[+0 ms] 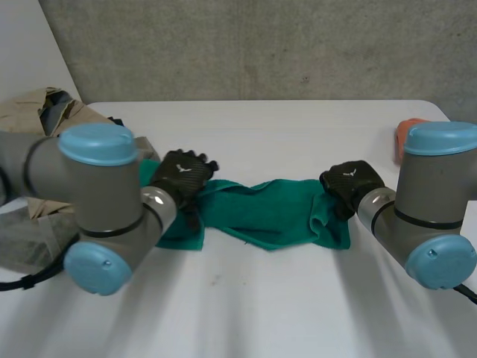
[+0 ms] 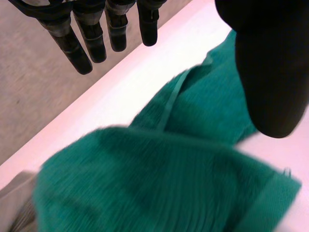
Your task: Fold the laundry.
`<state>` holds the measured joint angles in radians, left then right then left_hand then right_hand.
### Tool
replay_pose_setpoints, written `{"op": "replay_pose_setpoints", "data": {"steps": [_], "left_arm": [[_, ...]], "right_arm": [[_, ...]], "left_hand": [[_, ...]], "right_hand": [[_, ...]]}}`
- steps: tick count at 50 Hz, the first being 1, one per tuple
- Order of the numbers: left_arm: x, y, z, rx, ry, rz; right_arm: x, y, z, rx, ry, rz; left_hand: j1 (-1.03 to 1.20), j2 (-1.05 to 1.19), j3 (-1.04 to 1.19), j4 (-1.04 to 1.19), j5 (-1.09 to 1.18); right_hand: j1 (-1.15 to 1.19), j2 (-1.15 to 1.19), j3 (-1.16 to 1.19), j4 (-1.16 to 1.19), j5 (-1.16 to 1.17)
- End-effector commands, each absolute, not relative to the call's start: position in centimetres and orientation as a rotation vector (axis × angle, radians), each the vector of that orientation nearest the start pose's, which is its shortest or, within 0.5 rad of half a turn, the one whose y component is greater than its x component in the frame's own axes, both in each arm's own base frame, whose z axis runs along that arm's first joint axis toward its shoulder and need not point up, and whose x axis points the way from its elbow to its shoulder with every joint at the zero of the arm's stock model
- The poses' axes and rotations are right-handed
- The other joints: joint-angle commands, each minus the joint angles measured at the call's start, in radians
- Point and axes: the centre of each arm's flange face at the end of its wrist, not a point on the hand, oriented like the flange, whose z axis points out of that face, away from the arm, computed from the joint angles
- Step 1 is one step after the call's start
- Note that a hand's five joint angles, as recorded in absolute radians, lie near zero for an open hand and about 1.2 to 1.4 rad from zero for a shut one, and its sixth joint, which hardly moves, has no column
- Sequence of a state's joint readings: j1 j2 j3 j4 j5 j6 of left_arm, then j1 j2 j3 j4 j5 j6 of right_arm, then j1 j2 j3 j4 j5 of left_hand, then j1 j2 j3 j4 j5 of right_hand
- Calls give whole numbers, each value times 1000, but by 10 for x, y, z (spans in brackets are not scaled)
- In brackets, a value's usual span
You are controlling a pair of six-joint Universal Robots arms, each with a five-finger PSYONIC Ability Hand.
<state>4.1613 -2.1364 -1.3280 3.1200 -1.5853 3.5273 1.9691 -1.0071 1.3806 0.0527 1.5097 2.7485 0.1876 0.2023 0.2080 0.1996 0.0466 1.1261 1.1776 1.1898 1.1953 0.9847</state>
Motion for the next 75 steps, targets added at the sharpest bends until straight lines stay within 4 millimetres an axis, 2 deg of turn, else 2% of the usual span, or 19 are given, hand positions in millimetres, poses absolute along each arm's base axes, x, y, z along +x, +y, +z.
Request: {"op": "replay_pose_setpoints", "data": {"steps": [1,12,16,18,23,25,29,32,35,40,44,47,51,59,67,68,69,70,75], "left_arm": [[-287,-274,175,1176,2306,-1776],[-282,-301,134,1154,2323,-1646],[-285,-310,125,1137,2303,-1656],[-286,-316,124,1113,2287,-1678],[-282,-325,153,980,2217,-1816],[-283,-325,176,912,2182,-1935],[-290,-323,212,870,2124,-2128],[-296,-322,228,890,2107,-2207],[-301,-320,235,934,2099,-2230],[-307,-314,252,985,2139,-2229],[-309,-303,269,996,2170,-2258],[-310,-295,277,1023,2192,-2280],[-312,-278,286,1114,2203,-2321],[-307,-243,303,1301,2162,-2404],[-304,-228,303,1400,2104,-2458],[-303,-229,303,1396,2098,-2461],[-302,-230,303,1392,2093,-2463],[-300,-235,302,1378,2086,-2462],[-297,-252,297,1344,2074,-2453]], "right_arm": [[273,-283,156,-1133,2375,-1578],[273,-281,154,-1177,2374,-1577],[272,-281,154,-1178,2373,-1568],[272,-280,154,-1183,2376,-1558],[268,-268,158,-1300,2377,-1467],[262,-257,163,-1456,2337,-1392],[257,-217,164,-1895,2027,-1160],[258,-203,165,-2077,1841,-1093],[262,-212,171,-2089,1857,-1177],[269,-254,195,-1684,2114,-1522],[269,-275,237,-1307,2138,-1739],[267,-285,253,-1160,2137,-1767],[271,-305,249,-1049,2161,-1696],[309,-348,222,-1164,2103,-1596],[362,-334,153,-1281,1932,-1332],[365,-335,148,-1288,1930,-1343],[367,-338,145,-1289,1928,-1369],[370,-349,144,-1273,1927,-1457],[369,-383,162,-1131,1911,-1758]], "left_hand": [[-13,-28,-33,-25,-47],[149,134,128,137,115],[529,515,509,517,496],[1098,1084,1078,1086,1065],[1209,1194,1188,1197,1175],[1209,1194,1188,1197,1175],[1209,1194,1188,1197,1175],[1209,1194,1188,1197,1175],[1209,1194,1188,1197,1175],[1209,1194,1188,1197,1175],[1209,1194,1188,1197,1175],[1209,1194,1188,1197,1175],[1209,1194,1188,1197,1175],[1209,1194,1188,1197,1175],[1209,1194,1188,1197,1175],[1209,1194,1188,1197,1175],[1209,1194,1188,1197,1175],[1209,1194,1188,1197,1175],[1209,1194,1188,1197,1175]], "right_hand": [[270,219,206,201,237],[270,219,206,201,237],[270,219,206,201,237],[270,219,206,201,237],[270,219,206,201,237],[270,219,206,201,237],[270,219,206,201,237],[217,166,154,148,184],[-404,-455,-468,-473,-437],[-757,-808,-820,-826,-790],[-793,-844,-857,-862,-826],[-857,-909,-921,-927,-891],[-952,-1003,-1015,-1021,-985],[-952,-1003,-1015,-1021,-985],[-952,-1003,-1015,-1021,-985],[-848,-899,-911,-917,-881],[-517,-569,-581,-587,-551],[236,184,172,166,203],[270,219,206,201,237]]}}
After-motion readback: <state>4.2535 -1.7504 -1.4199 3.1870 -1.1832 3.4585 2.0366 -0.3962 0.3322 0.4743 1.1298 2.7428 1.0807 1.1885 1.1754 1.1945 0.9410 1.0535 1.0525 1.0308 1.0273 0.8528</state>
